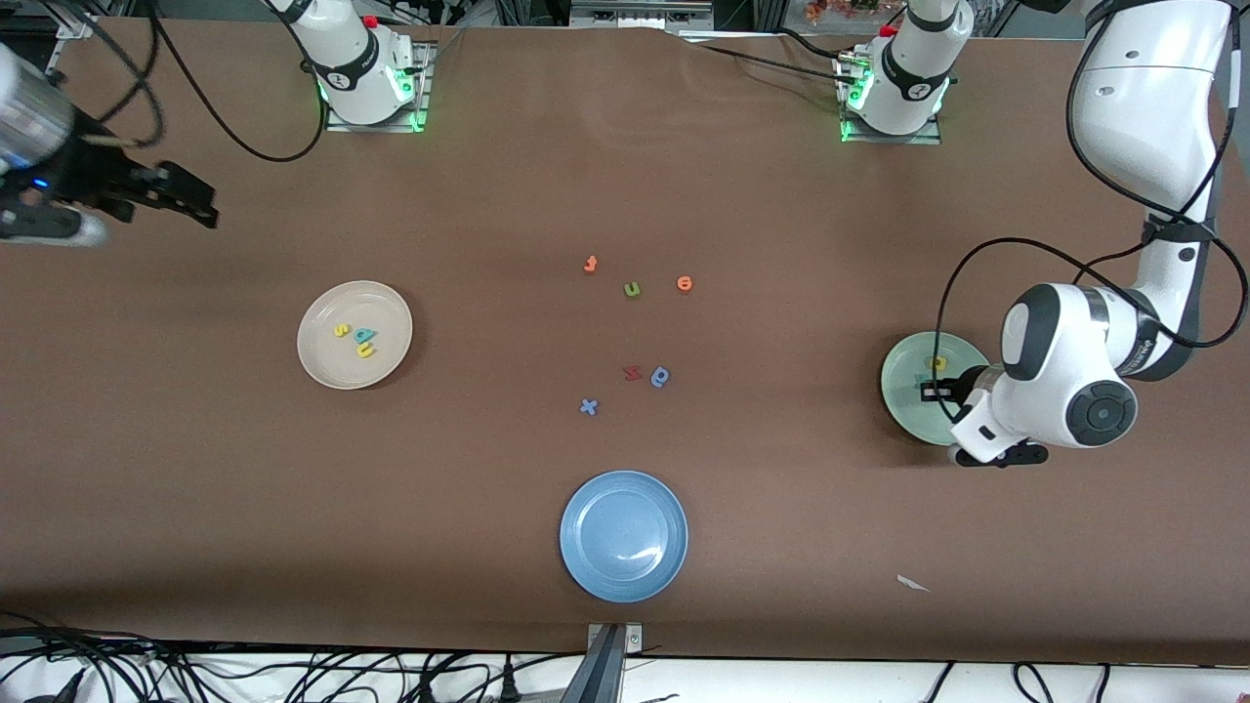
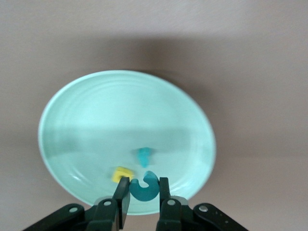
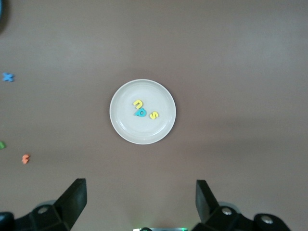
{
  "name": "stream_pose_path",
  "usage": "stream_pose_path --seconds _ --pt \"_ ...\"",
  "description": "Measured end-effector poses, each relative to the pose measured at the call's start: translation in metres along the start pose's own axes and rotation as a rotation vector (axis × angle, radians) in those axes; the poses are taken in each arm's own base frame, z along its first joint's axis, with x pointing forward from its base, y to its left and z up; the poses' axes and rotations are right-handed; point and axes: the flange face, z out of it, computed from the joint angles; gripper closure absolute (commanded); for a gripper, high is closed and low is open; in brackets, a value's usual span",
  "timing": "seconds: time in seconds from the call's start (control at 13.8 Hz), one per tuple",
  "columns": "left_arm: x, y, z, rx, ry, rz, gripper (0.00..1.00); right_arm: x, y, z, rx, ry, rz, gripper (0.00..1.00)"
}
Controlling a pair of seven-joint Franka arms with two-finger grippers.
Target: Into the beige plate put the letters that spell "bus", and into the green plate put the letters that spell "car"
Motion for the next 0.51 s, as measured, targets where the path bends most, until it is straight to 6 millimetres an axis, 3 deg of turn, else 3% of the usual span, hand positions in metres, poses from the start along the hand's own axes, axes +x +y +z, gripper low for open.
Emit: stream_pose_path --seconds 0.14,0.29,0.51 --pt "0.003 -0.005 0.013 0.028 -0.016 0.024 0.03 0.007 0.014 0.003 0.0 -0.007 -0.031 0.0" --pt "0.005 -0.008 0.016 0.027 -0.016 0.052 0.0 0.016 0.017 0.018 -0.008 -0.033 -0.035 0.0" --pt "0.008 -0.013 -0.006 0.026 0.02 0.048 0.0 0.025 0.017 0.024 -0.013 -0.014 -0.036 0.0"
